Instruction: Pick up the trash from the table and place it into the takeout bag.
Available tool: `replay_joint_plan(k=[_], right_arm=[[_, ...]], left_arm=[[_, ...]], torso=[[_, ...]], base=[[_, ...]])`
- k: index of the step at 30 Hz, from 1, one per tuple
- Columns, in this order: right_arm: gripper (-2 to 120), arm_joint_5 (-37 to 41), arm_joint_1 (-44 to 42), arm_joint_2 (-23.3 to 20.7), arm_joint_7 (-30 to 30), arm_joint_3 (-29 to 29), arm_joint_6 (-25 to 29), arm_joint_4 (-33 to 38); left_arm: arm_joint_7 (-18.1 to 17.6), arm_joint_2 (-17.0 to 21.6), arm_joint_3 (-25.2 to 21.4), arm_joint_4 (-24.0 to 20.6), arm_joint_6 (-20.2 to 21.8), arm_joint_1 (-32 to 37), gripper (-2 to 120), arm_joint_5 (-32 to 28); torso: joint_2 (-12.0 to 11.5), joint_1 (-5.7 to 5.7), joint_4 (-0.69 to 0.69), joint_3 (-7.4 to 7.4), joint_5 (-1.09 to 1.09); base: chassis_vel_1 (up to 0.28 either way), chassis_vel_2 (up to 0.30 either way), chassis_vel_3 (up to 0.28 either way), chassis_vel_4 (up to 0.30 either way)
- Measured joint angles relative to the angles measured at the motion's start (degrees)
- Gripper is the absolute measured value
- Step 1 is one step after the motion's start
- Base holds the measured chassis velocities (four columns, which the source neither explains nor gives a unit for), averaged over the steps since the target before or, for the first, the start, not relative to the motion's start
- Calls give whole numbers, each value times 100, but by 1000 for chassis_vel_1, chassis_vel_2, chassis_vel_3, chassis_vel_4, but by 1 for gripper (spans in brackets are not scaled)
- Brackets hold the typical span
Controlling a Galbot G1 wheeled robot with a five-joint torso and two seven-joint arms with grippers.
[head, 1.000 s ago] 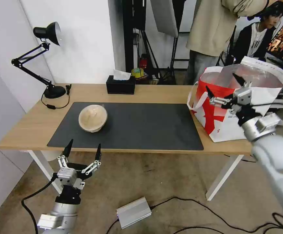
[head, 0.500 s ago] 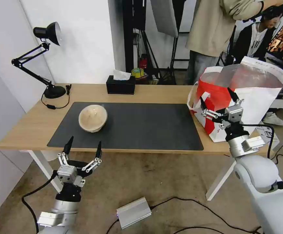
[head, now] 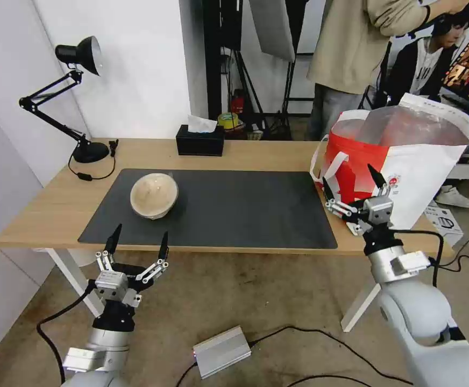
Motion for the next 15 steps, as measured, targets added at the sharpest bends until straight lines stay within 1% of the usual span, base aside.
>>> replay_joint_plan(k=[11, 15], right_arm=[[100, -250, -609, 103, 31, 107, -70, 281], [100, -325, -862, 202, 32, 119, -73, 392]], left_arm=[[1, 8, -19, 30, -5, 27, 100, -1], [1, 15, -19, 48, -13, 17, 100, -7]], torso=[[0, 0, 1, 0, 0], [0, 0, 0, 0, 0]], base=[[0, 0, 0, 0], [0, 0, 0, 0]])
